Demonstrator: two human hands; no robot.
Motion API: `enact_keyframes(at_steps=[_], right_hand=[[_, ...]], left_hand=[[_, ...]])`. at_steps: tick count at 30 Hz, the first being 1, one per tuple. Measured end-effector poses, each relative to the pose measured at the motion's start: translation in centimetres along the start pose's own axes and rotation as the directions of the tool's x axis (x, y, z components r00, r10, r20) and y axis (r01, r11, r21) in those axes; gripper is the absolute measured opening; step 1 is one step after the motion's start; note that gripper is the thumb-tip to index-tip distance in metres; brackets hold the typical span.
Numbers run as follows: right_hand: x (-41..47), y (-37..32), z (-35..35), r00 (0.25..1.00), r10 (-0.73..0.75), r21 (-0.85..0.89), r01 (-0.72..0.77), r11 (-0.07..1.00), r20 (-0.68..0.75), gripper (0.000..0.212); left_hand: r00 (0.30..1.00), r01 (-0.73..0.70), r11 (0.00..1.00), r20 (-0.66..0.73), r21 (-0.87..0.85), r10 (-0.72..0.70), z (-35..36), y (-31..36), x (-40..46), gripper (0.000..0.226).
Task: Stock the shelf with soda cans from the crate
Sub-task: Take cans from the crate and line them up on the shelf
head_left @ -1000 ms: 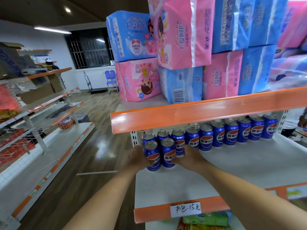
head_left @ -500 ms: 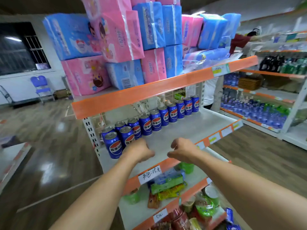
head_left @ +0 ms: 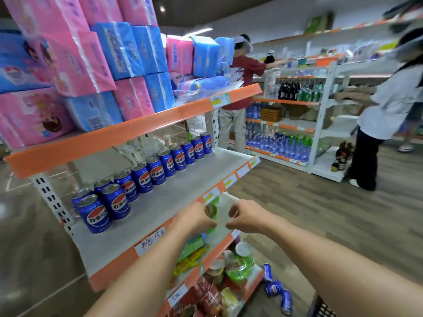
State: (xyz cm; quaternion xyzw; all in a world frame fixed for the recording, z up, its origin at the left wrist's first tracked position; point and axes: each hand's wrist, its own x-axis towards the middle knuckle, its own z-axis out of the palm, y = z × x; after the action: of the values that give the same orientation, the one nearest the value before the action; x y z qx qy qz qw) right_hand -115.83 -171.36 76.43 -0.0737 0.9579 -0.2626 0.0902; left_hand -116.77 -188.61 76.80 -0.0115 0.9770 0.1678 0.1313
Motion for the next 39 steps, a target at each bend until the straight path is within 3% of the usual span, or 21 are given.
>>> enact_keyframes(at_steps=[5, 14, 23, 27, 32, 39], right_hand=[[-2.5, 4.9, -1.8, 0.999, 0.039, -0.007, -0.039, 0.999, -0.017, 0.038], [-7.5, 17.3, -6.6, 0.987, 0.160, -0.055, -0.159, 0.986, 0.015, 0.044], [-9.6, 28.5, -11.2, 0.980, 0.113, -0.149, -0.089, 0.985, 0.162, 0.039], [-10.5, 30.8, -11.6, 0.967, 0.087, -0.189, -0.041, 0.981, 0.240, 0.040], [-10.6, 31.8, -11.2, 0.949, 0.061, -0.193, 0.000, 0.981, 0.310, 0.041], [-10.3, 31.0, -11.7, 0.952, -0.039, -0.189, 0.101, 0.977, 0.305, 0.043]], left_hand=[[0.995, -0.096, 0.995, 0.042, 0.024, 0.095, 2.7, 5.2, 0.4, 0.030], [0.984, -0.157, 0.987, 0.086, 0.038, 0.153, 9.0, 16.6, -0.2, 0.020], [0.998, 0.009, 0.997, 0.070, -0.078, -0.004, 15.6, 24.8, -2.4, 0.029], [0.996, 0.057, 0.994, 0.067, -0.092, -0.051, 17.4, 26.2, -4.0, 0.031], [0.993, 0.112, 0.991, 0.041, -0.075, -0.109, 18.0, 26.7, -6.4, 0.016], [0.988, 0.151, 0.988, 0.041, -0.044, -0.149, 17.0, 26.5, -8.0, 0.020]])
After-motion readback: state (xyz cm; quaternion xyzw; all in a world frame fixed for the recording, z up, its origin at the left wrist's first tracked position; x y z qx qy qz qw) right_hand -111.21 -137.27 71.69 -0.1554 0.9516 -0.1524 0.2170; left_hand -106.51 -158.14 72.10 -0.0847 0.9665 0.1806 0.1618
